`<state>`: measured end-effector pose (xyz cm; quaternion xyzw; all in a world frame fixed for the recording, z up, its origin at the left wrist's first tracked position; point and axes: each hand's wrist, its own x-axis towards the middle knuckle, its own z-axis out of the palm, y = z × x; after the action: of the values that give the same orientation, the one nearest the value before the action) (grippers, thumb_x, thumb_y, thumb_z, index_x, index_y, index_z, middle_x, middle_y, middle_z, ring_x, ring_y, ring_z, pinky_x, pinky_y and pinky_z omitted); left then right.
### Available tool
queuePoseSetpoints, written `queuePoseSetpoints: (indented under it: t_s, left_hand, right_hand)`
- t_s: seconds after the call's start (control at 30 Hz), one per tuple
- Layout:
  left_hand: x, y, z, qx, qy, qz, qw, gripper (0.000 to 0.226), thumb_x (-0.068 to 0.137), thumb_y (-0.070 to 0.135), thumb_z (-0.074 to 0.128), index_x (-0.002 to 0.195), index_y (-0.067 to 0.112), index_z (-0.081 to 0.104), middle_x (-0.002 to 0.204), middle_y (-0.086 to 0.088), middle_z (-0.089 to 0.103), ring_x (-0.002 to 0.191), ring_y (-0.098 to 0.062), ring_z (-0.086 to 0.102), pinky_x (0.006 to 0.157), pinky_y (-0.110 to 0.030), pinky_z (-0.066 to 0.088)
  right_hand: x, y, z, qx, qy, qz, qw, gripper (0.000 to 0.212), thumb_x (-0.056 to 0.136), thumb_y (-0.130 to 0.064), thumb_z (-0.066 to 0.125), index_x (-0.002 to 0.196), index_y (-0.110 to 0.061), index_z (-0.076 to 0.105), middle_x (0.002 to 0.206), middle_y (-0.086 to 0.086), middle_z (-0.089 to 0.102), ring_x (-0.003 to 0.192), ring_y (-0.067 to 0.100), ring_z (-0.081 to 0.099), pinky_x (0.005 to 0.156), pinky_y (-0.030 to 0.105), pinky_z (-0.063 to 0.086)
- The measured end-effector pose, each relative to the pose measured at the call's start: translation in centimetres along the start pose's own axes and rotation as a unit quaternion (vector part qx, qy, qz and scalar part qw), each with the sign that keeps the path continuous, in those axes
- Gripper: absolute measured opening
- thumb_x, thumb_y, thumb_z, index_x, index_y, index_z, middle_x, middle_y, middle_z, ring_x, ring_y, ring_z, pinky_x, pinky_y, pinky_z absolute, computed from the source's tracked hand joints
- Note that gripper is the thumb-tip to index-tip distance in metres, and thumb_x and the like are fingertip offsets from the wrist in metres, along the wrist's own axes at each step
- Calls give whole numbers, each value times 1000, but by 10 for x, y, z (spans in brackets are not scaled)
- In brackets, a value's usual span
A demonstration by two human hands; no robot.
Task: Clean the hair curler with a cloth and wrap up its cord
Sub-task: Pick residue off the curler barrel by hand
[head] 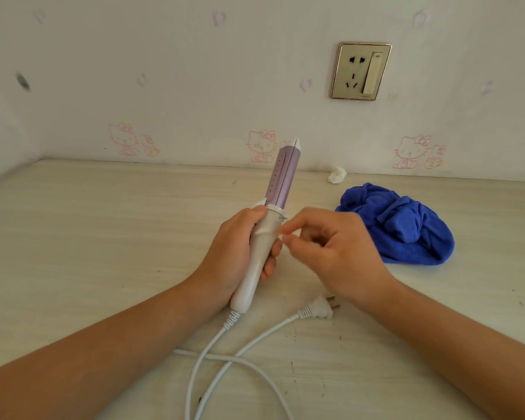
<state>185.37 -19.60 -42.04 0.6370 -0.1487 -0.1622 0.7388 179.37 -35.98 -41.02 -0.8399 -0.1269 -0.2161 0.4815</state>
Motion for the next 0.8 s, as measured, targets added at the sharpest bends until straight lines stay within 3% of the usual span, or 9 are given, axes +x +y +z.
queuePoseSetpoints:
  t_s: [0.1, 0.27, 0.4, 0.47, 0.6, 0.63, 0.73, 0.8]
  left_hand:
    - [-1, 0, -2, 1, -17, -9, 1000, 44, 104, 43, 41, 96, 6, 64, 68, -15, 65, 45, -22, 55, 42, -27, 44]
    - [1, -1, -2, -17, 17, -9, 1000, 47, 103, 40, 45, 78, 9, 69, 59, -18, 58, 42, -24, 54, 41, -27, 44]
    - [1, -1, -3, -22, 4, -10, 1000, 44, 104, 39, 42, 93, 6, 68, 69, -16, 67, 45, -23, 56, 41, -27, 45]
    - [0, 0, -3, -9, -5, -11, 1000, 42, 104, 41, 42, 98, 6, 66, 74, -16, 69, 47, -23, 57, 43, -28, 45]
    - [1, 0, -1, -14, 16, -19, 1000, 47, 101, 39, 47, 95, -5, 60, 61, -14, 58, 44, -24, 55, 43, -28, 45]
    - [1, 0, -1, -19, 20, -20, 999, 47, 102, 38, 46, 94, -6, 61, 58, -13, 58, 43, -23, 55, 42, -28, 45]
    - [1, 0, -2, -9, 3, -16, 1000, 46, 106, 37, 40, 93, 1, 64, 63, -13, 66, 45, -22, 56, 43, -27, 45]
    - [0, -1, -1, 2, -1, -14, 1000, 46, 106, 38, 39, 96, 1, 64, 67, -13, 67, 46, -22, 56, 44, -28, 45]
  right_hand:
    - [6, 4, -7, 4, 59, 15, 998, 10, 91, -4, 72, 89, -13, 75, 47, 5, 51, 42, 5, 37, 51, 14, 37]
    - [-3, 0, 1, 21, -104, -22, 994, 18, 89, -2, 73, 86, -19, 77, 46, -17, 50, 44, 3, 36, 52, 16, 35]
    - [7, 5, -3, -8, 7, 1, 1000, 10, 91, -4, 72, 89, -13, 75, 46, -13, 48, 43, 4, 38, 52, 16, 37]
    - [9, 8, -6, 0, 24, 15, 1000, 9, 92, -4, 71, 90, -13, 74, 46, -11, 45, 43, 4, 35, 52, 19, 38]
    - [-2, 4, 0, 48, -149, 7, 988, 8, 89, -15, 73, 88, -22, 77, 47, -10, 44, 45, 5, 32, 51, 17, 34]
    - [-1, 4, 2, 47, -151, 4, 987, 8, 88, -16, 73, 87, -23, 77, 47, -11, 44, 45, 4, 33, 51, 17, 34]
    - [7, 7, -2, 24, -34, 9, 999, 10, 91, -10, 73, 86, -19, 74, 46, -12, 43, 44, 4, 33, 51, 16, 35]
    - [8, 8, -5, 26, -16, 23, 999, 12, 91, -6, 72, 86, -16, 74, 45, -11, 42, 43, 5, 32, 50, 17, 34]
